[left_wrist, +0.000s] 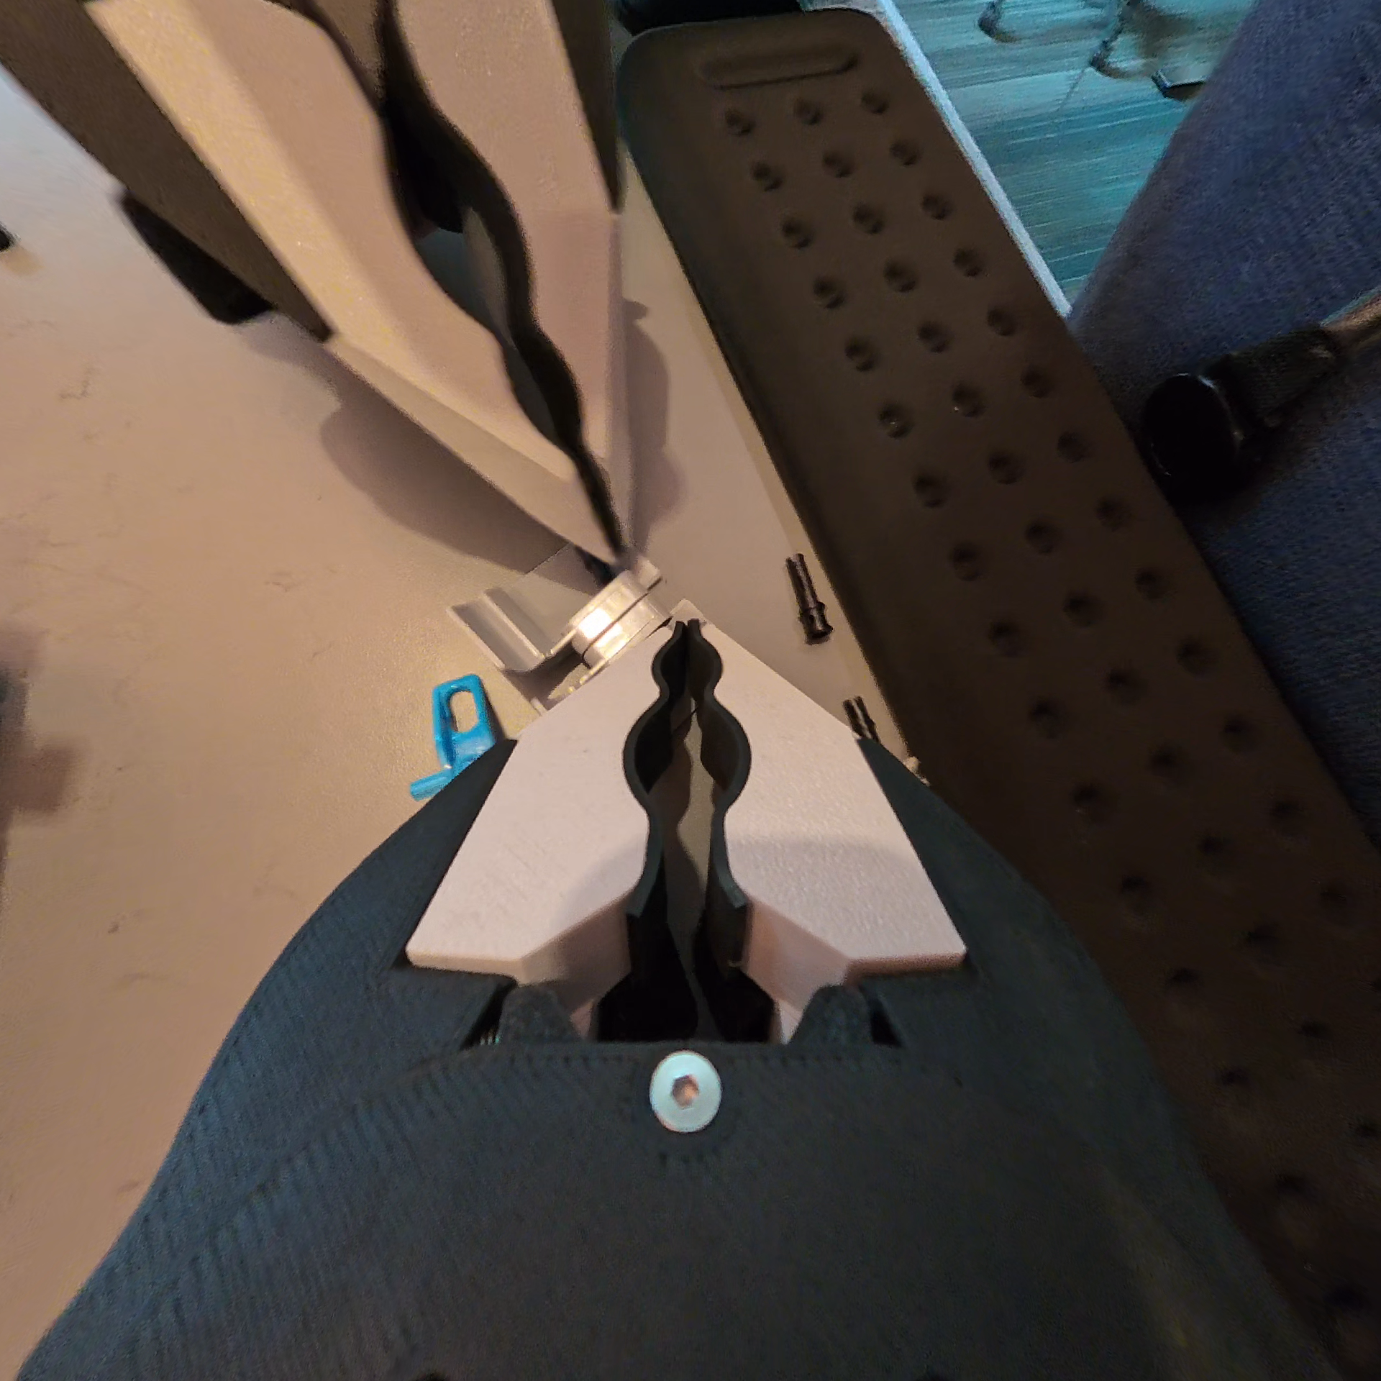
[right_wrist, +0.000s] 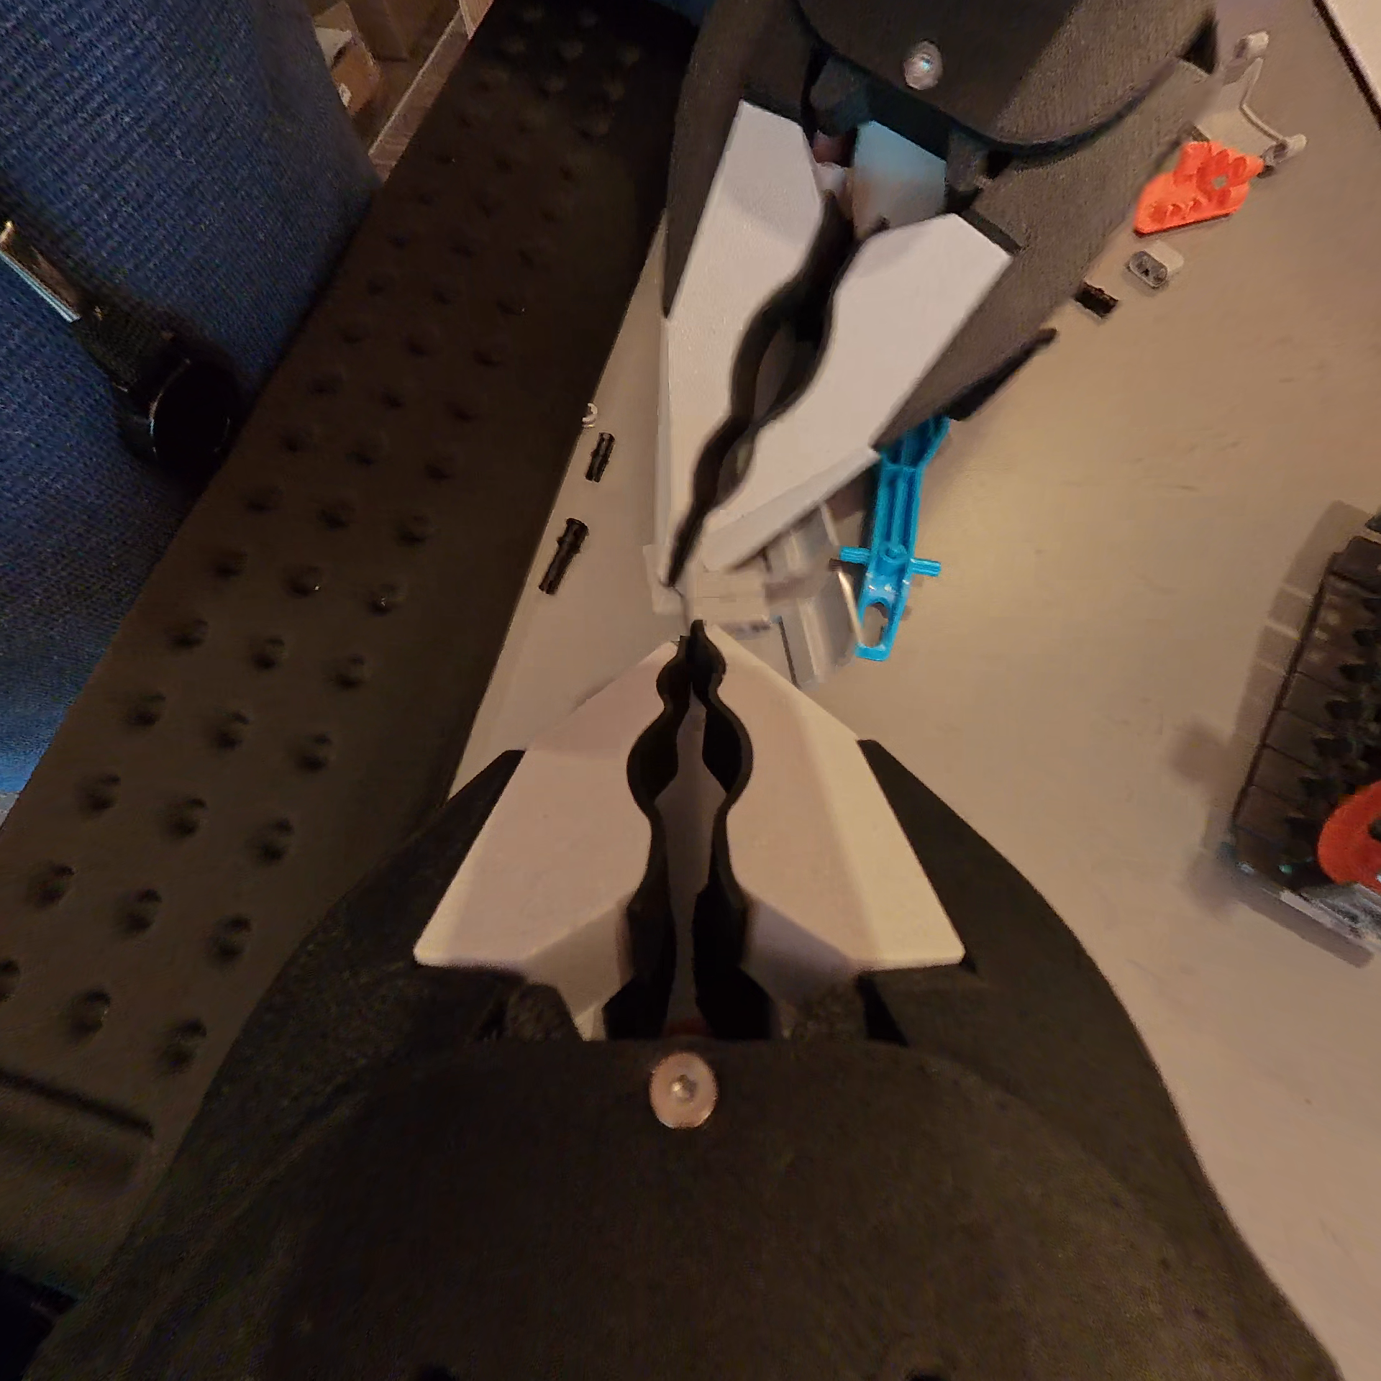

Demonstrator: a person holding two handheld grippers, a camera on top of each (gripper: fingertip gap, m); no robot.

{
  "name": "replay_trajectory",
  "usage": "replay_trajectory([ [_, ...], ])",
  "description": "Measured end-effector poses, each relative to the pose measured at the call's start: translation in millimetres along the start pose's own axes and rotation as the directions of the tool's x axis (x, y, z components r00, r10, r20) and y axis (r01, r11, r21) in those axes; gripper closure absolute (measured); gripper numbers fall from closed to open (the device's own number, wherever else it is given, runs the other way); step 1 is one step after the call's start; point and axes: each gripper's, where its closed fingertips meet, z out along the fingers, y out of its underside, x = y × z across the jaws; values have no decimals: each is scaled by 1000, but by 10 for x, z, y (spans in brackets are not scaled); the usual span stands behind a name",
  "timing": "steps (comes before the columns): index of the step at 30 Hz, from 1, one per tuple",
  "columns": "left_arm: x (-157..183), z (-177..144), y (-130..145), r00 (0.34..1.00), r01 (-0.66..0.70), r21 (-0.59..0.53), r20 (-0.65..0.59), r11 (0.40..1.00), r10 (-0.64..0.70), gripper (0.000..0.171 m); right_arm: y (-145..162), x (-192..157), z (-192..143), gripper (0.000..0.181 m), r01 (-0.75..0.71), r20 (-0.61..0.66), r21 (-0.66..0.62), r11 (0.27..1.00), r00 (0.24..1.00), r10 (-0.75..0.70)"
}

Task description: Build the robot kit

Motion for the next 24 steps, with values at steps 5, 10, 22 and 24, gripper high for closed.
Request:
replay_trajectory([
  [5,-7,25,-23,1000,-10,-2,4,1000,10,171,-40,-39,91,181,-5,22,-15,1000,1000,6],
  [10,14,16,-12,1000,-13,-9,-6,1000,13,171,31,-35,-98,181,-96,3,23,995,995,96],
  [22,15,-46,48,999,33,-33,33,999,-32,171,319,283,-228,166,-167,-269,-59,984,952,145],
  [24,18,-45,47,998,42,-23,42,999,-41,171,290,283,-174,171,-159,-255,-59,986,957,139],
])
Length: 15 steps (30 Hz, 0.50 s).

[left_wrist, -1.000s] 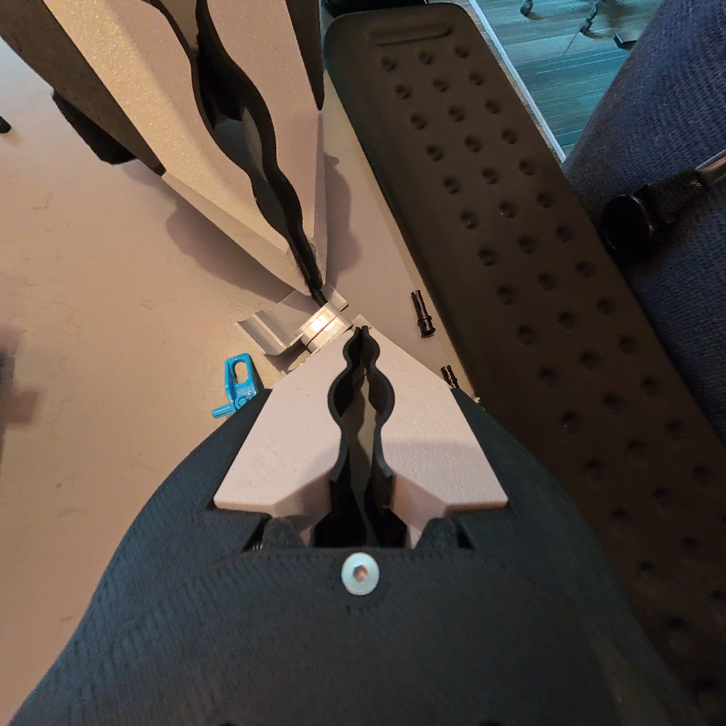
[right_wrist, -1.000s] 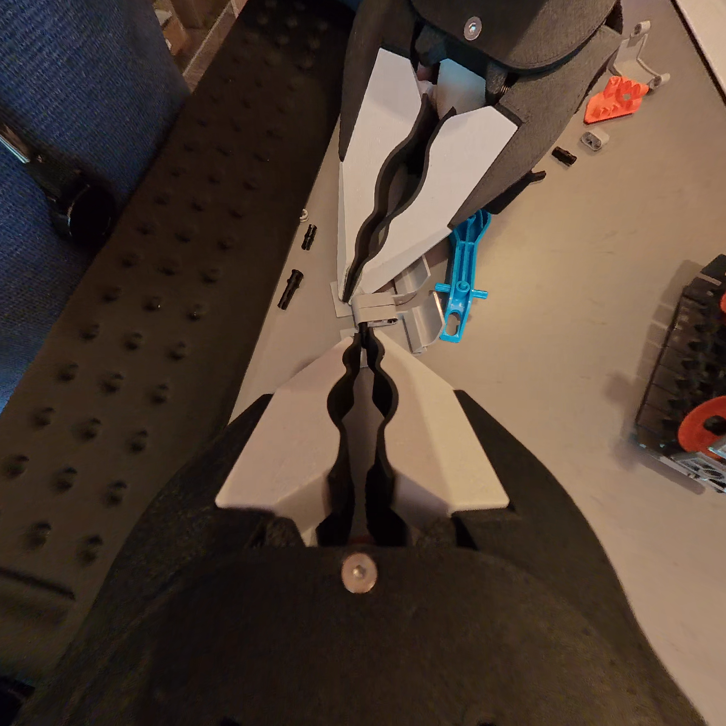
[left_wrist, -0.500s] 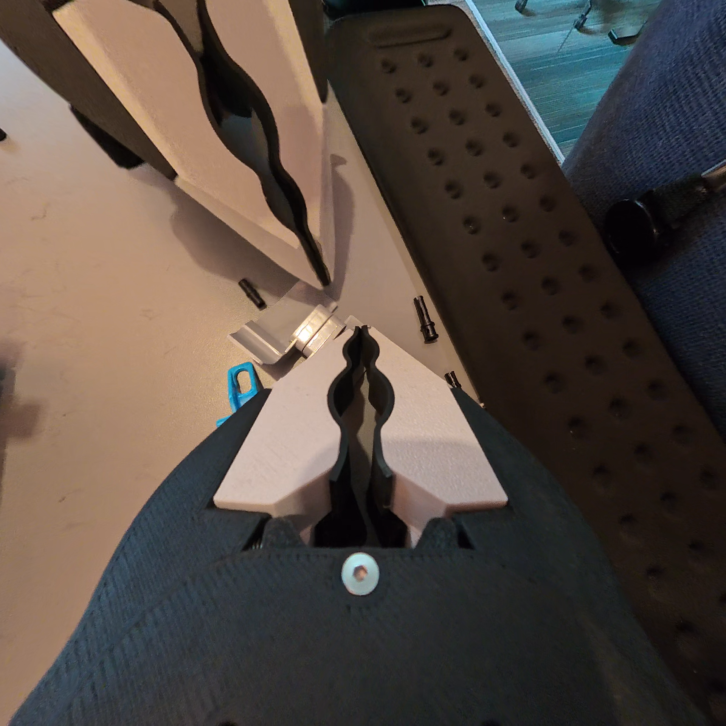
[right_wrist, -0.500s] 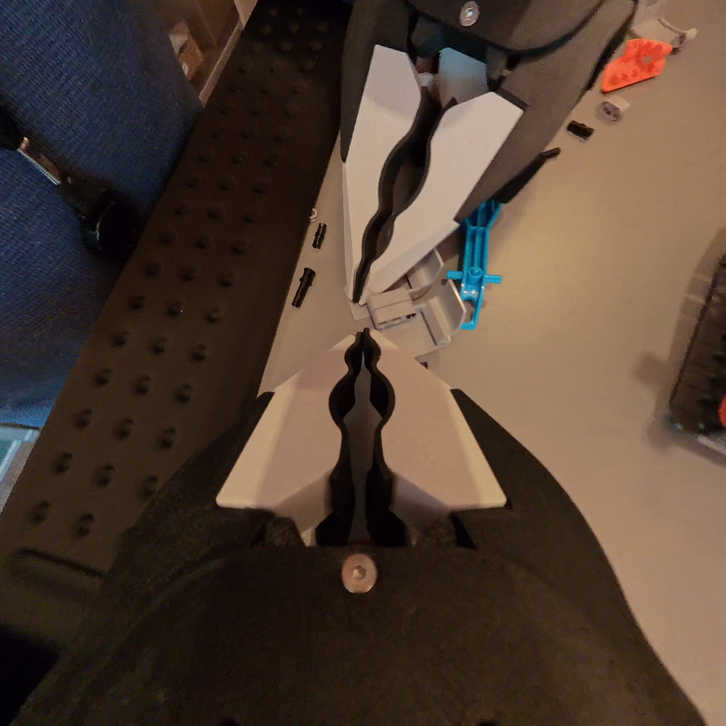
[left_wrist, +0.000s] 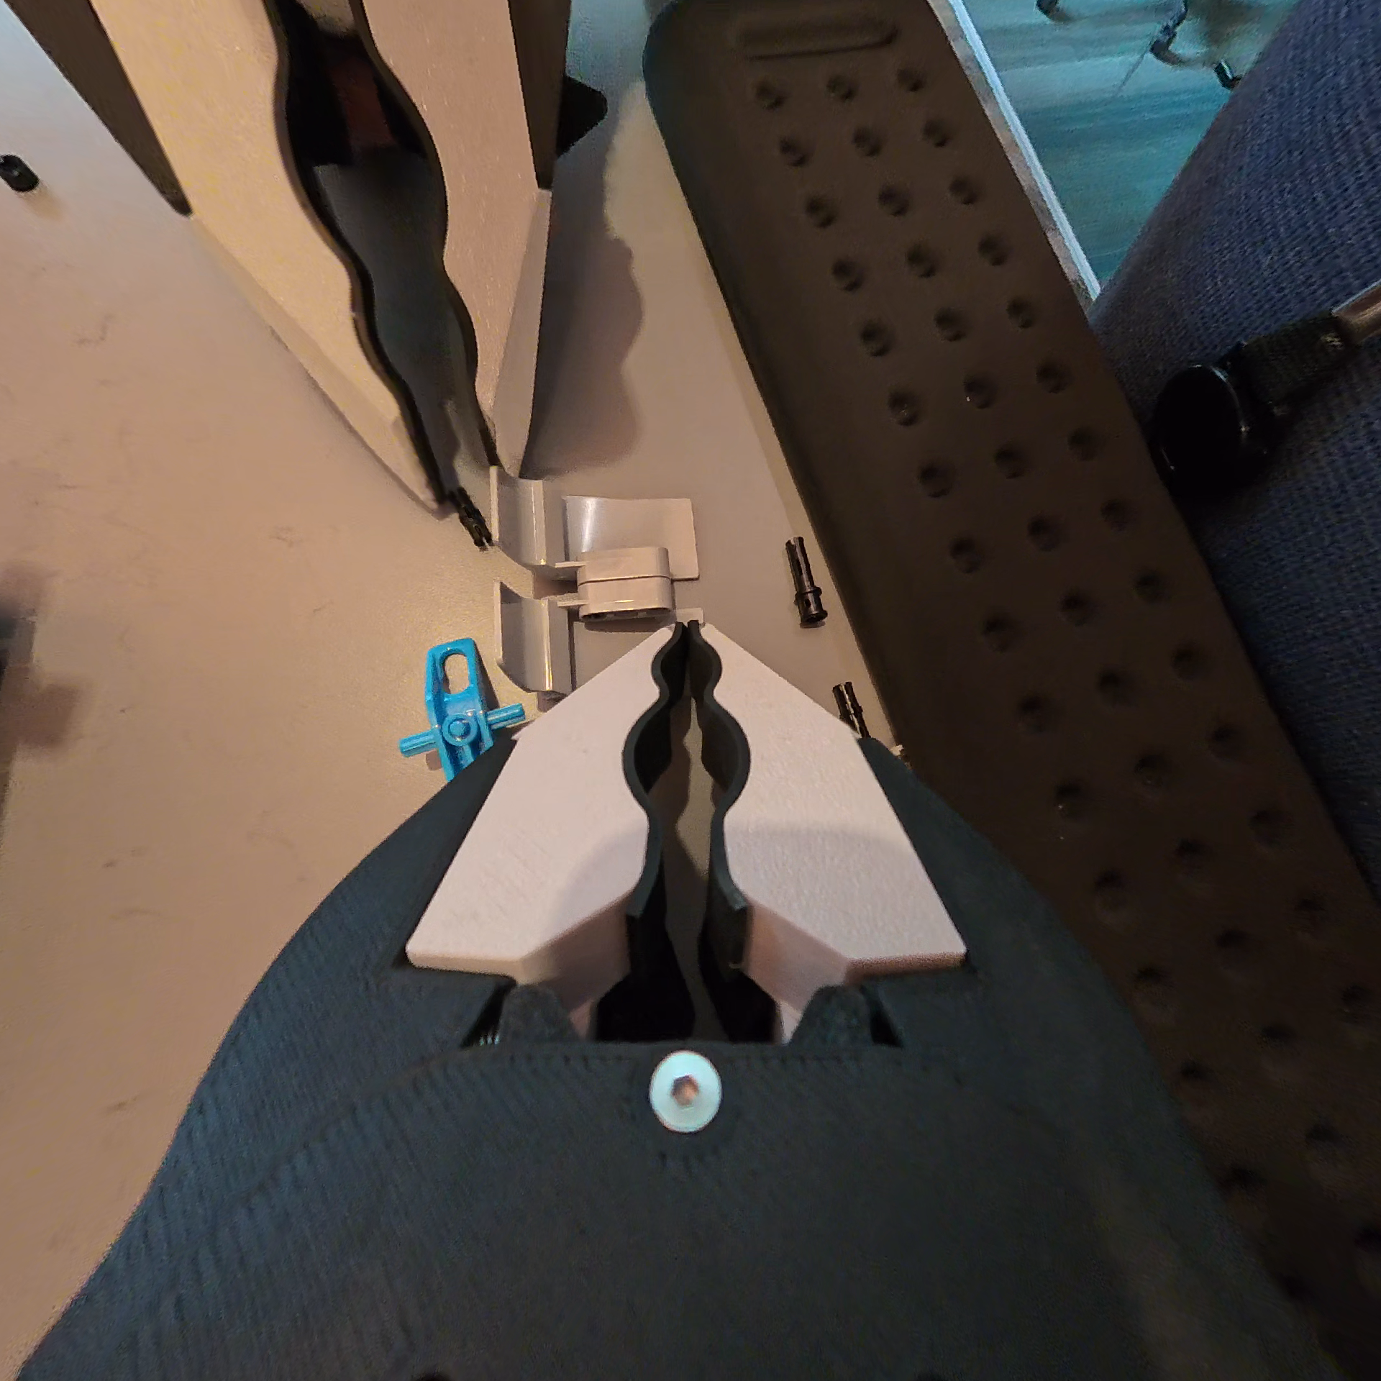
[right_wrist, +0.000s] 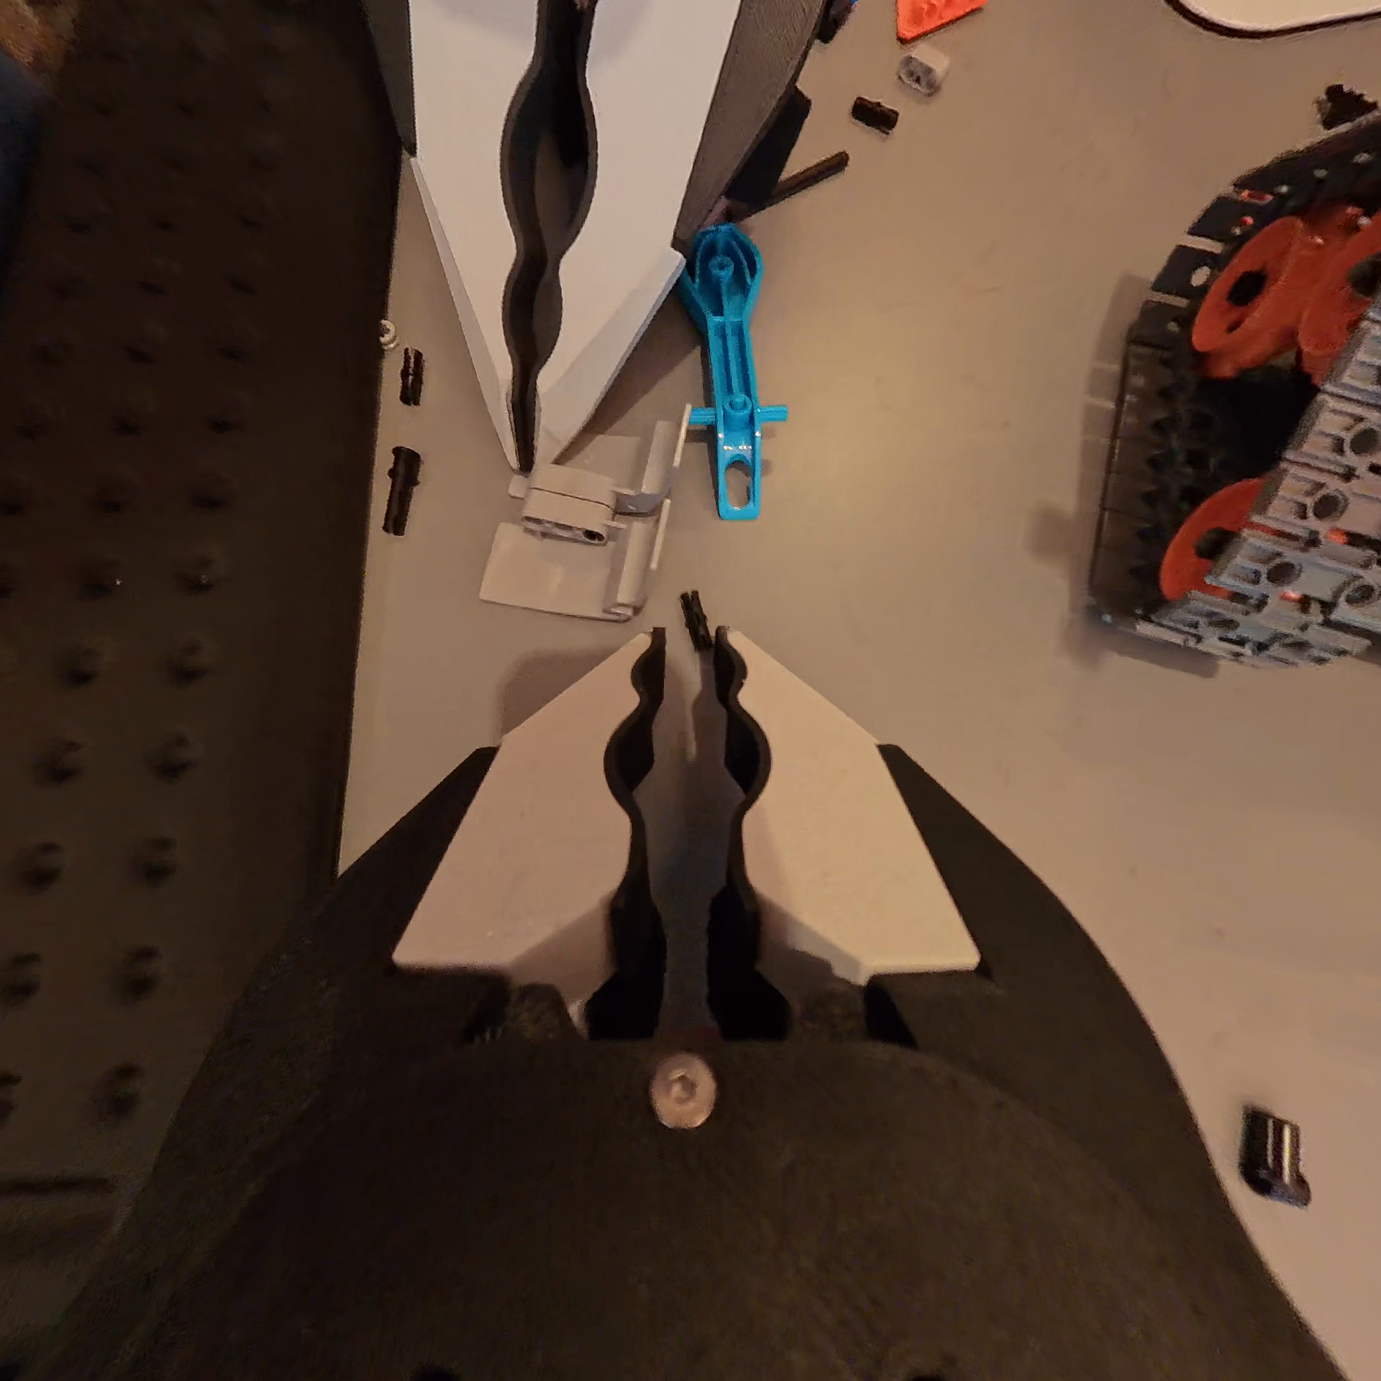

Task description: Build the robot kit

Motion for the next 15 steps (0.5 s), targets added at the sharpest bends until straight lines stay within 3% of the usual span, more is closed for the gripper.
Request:
replay_trajectory([
  [7,7,4,-7,999,17,7,28,1000,-17,171,-57,-12,67,180,13,33,-3,1000,999,-13],
  [15,-52,-32,-5,986,74,37,148,997,-79,150,10,-20,-98,181,-60,-53,16,998,997,61],
])
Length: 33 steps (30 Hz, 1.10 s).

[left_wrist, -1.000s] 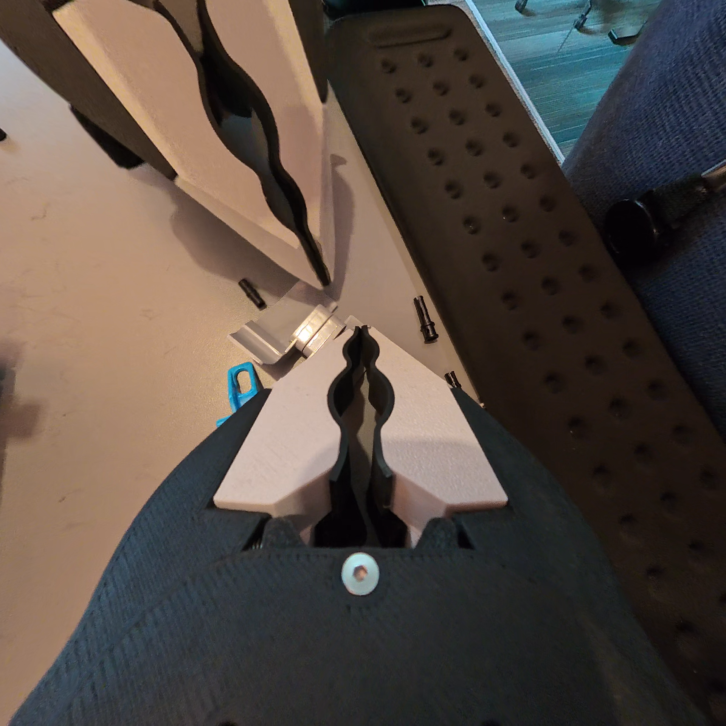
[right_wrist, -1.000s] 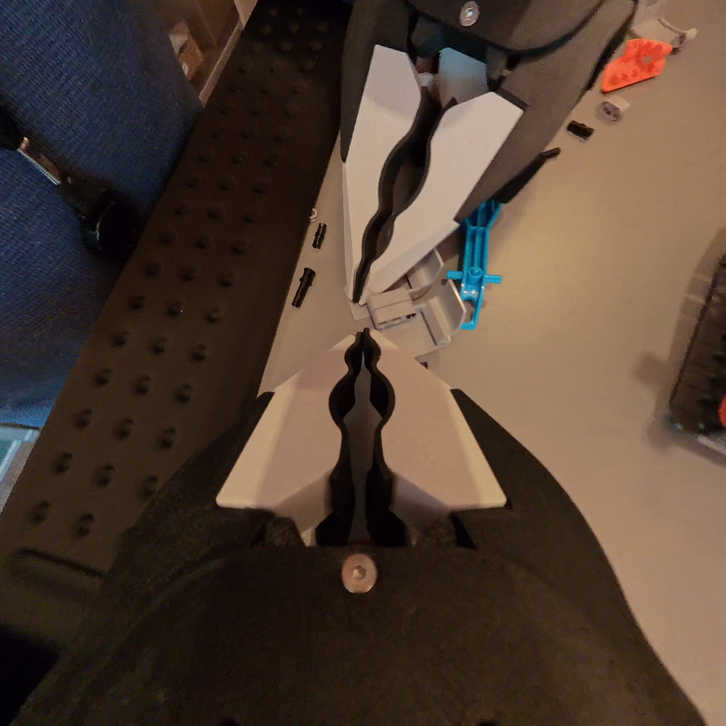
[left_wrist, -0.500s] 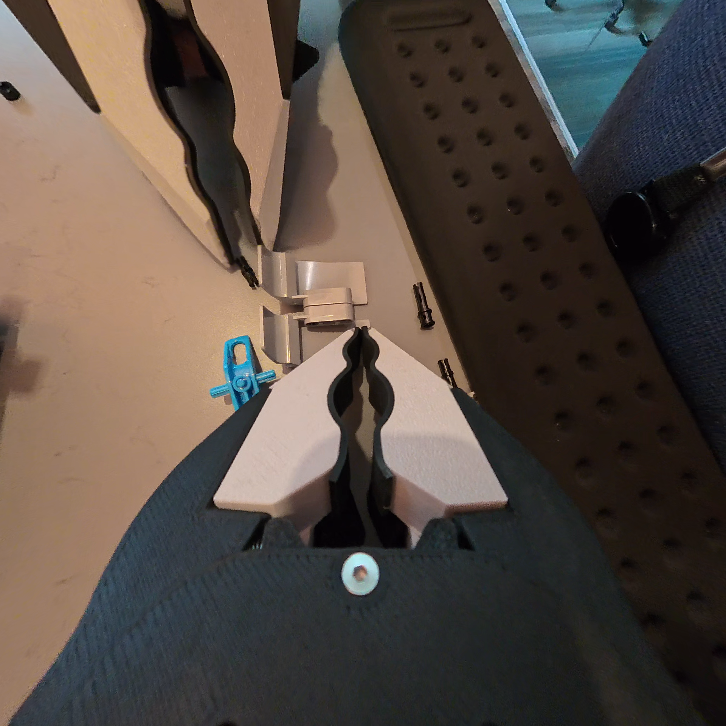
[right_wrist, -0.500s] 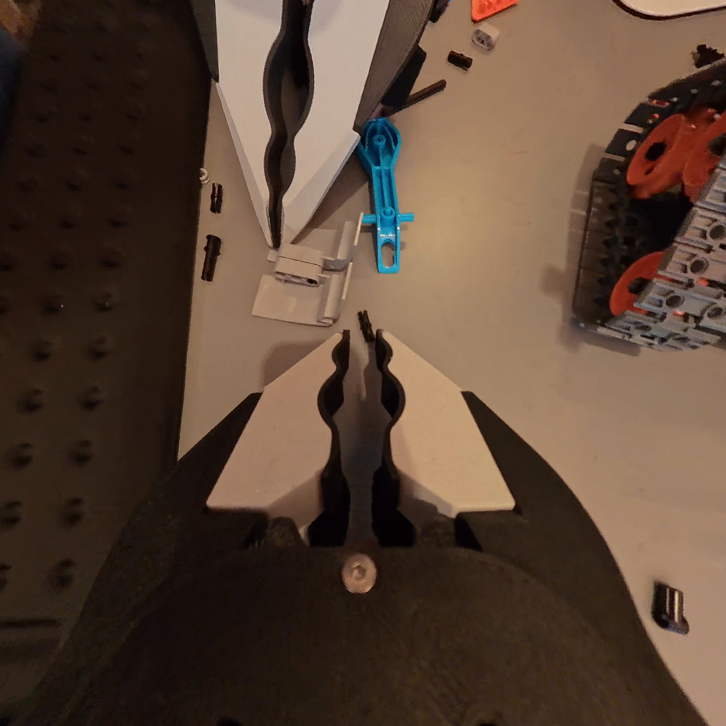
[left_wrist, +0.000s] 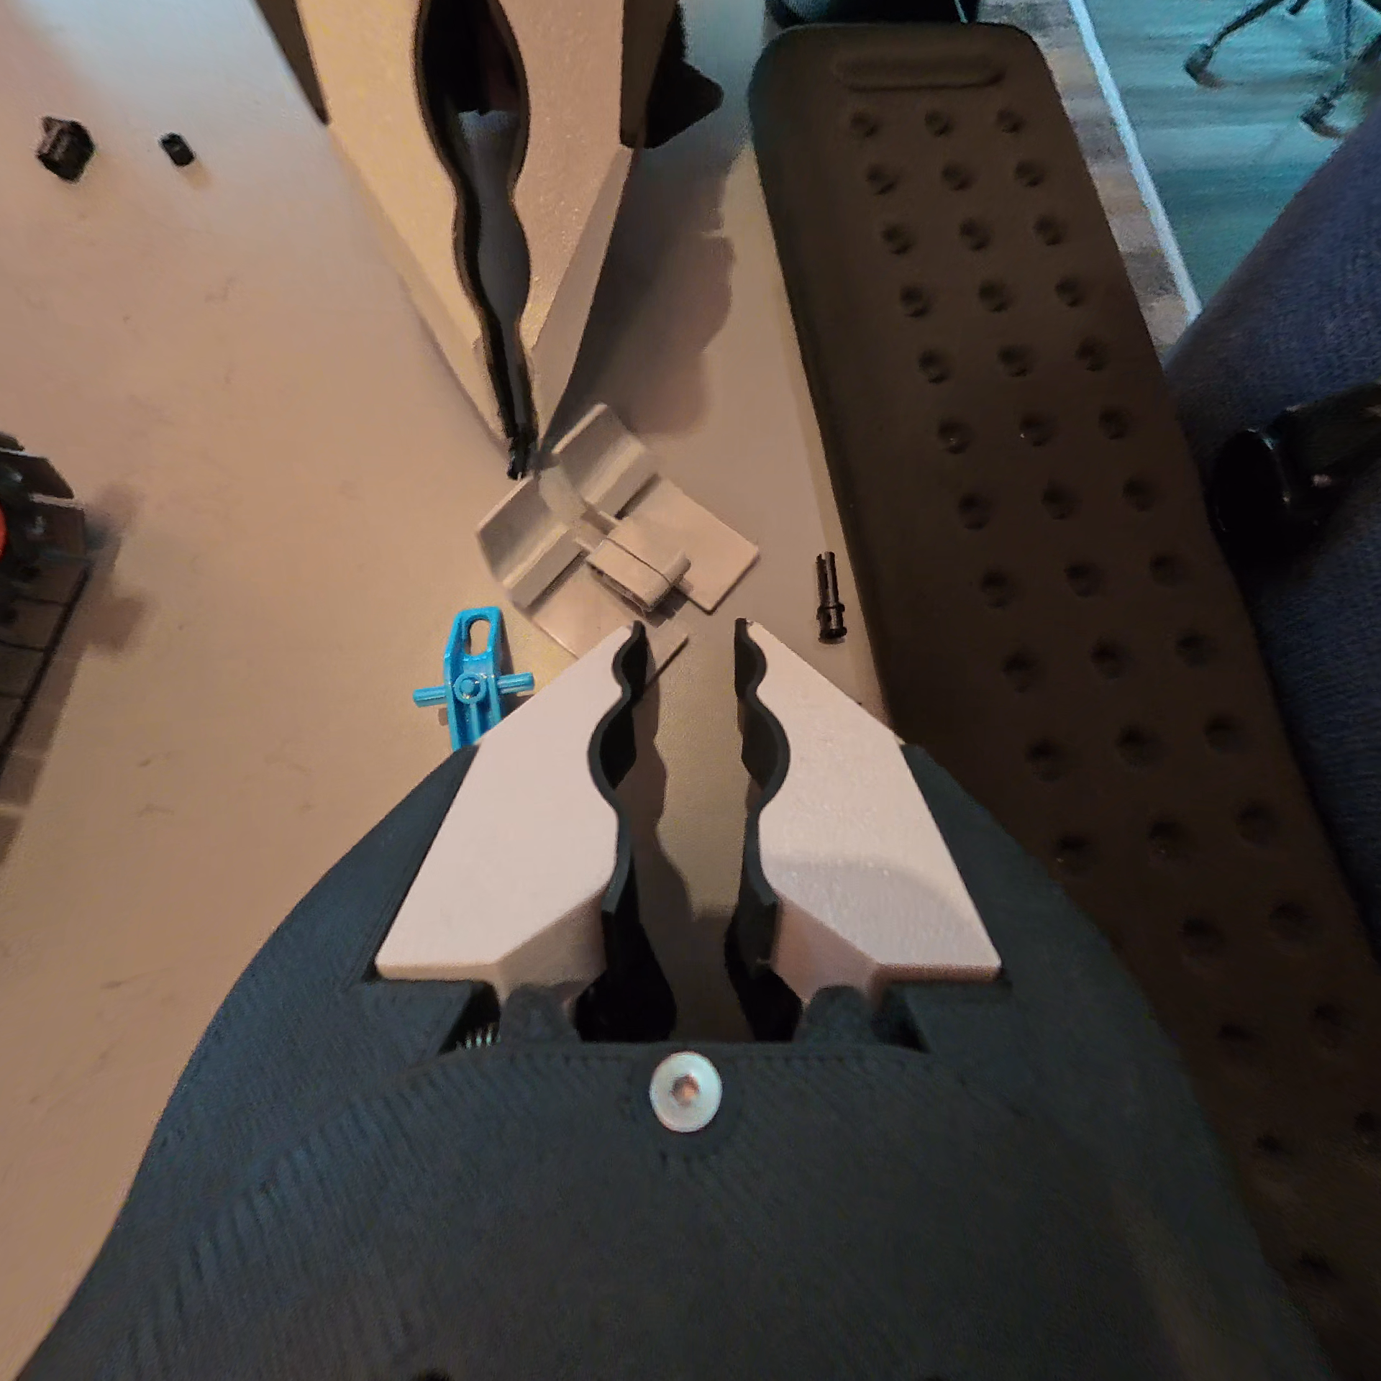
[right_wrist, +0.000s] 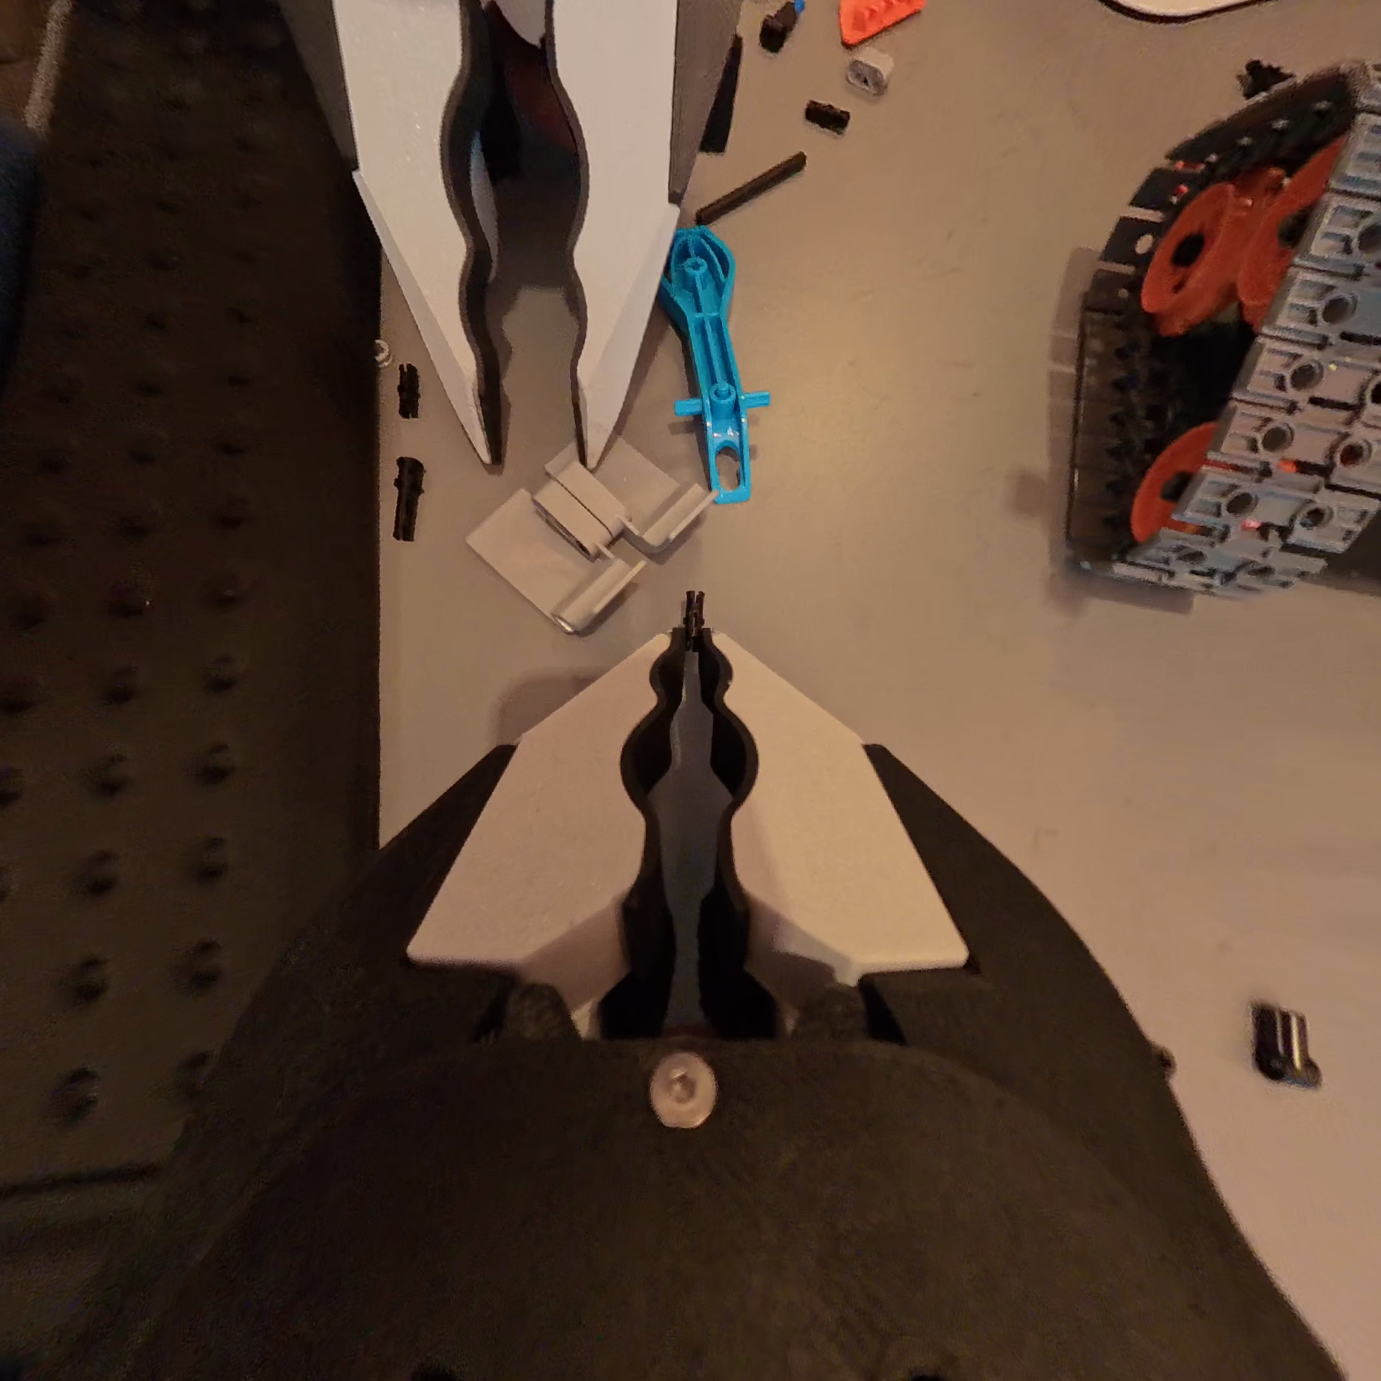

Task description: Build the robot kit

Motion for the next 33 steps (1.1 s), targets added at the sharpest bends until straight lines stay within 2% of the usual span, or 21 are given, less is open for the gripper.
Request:
replay_trajectory([
  [7,-36,9,-56,996,-1,13,88,1000,-1,147,-54,-66,-315,181,-95,-145,21,995,985,97],
  [9,-59,22,-79,994,-3,13,105,1000,1,149,-156,-201,-346,181,-110,-127,44,993,985,115],
  [13,-91,78,-104,992,5,8,127,1000,-6,156,-242,-415,-172,180,-125,-107,17,992,986,126],
  [16,-90,119,-127,990,22,14,139,1000,-23,160,-111,-403,-26,180,-143,-150,-50,988,979,134],
  [18,-96,135,-133,988,31,15,153,999,-33,160,-113,-433,35,181,-143,-143,-38,989,980,137],
  [27,-166,171,-153,971,78,23,227,997,-81,165,-54,-360,61,181,-135,-140,-30,990,982,129],
  [33,-203,179,-158,963,63,16,260,998,-65,165,-63,-330,52,181,-138,-146,-17,990,980,134],
])
